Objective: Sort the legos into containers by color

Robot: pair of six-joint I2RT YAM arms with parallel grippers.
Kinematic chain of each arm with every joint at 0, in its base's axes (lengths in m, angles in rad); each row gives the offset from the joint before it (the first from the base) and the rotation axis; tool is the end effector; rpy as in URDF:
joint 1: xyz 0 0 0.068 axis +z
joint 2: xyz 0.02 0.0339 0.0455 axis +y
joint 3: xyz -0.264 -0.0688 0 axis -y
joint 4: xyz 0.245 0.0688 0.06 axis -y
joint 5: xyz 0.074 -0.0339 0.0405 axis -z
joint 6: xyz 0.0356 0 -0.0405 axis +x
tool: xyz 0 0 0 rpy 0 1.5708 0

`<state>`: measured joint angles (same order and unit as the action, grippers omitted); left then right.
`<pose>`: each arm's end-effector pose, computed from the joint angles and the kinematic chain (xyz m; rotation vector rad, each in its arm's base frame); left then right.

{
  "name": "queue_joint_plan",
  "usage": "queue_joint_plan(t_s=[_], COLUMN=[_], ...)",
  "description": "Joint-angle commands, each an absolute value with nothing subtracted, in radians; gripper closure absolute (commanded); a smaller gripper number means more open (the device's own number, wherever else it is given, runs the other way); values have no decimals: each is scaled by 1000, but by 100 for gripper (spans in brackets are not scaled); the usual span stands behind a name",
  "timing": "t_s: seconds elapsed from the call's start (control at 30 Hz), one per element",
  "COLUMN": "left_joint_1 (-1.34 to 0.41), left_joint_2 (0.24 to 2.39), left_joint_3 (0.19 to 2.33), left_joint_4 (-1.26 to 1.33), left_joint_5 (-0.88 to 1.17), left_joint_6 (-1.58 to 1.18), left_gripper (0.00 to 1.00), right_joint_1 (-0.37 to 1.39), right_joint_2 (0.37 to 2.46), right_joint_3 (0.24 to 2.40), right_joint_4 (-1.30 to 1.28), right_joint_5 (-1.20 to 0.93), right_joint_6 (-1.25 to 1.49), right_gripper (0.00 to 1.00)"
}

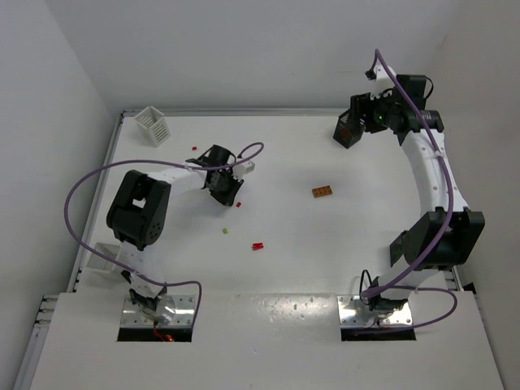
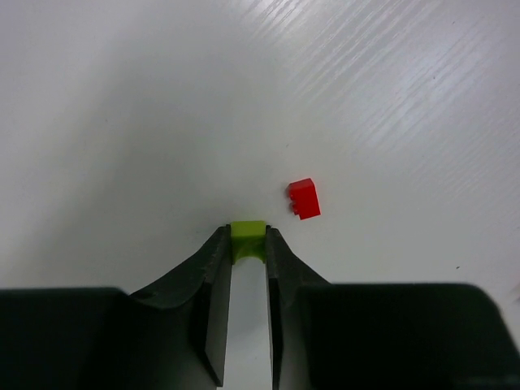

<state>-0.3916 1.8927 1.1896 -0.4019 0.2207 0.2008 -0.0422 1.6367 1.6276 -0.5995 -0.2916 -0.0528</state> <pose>0.3465 -0.1515 0.1541 0.8488 2.5402 -0.3558 0.3717 -0.0055 0.3729 -0.1767 2.1547 0.2627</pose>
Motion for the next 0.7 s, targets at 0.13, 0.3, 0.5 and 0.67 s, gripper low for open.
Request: queue_joint_plan(t_s=[0.13, 0.3, 0.5, 0.67], left_joint_1=[-257, -109, 34, 109], left_joint_2=[1832, 1844, 2002, 2161], left_joint_3=[1271, 1524, 1931, 2167], left_joint_4=[-478, -508, -549, -571], left_joint_5=[267, 317, 291, 226], left_joint_6=[218, 181, 111, 54], left_gripper=[79, 79, 79, 79], right_joint_1=[-38, -38, -28, -18], right_joint_2=[1647, 1647, 1647, 1647], right_joint_3=[1671, 1690, 1701, 1701], right_joint_4=[-565, -565, -565, -565], right_joint_5=[-314, -345, -336, -336], right_joint_6=[-57, -48, -48, -48], right_gripper=[23, 23, 23, 23])
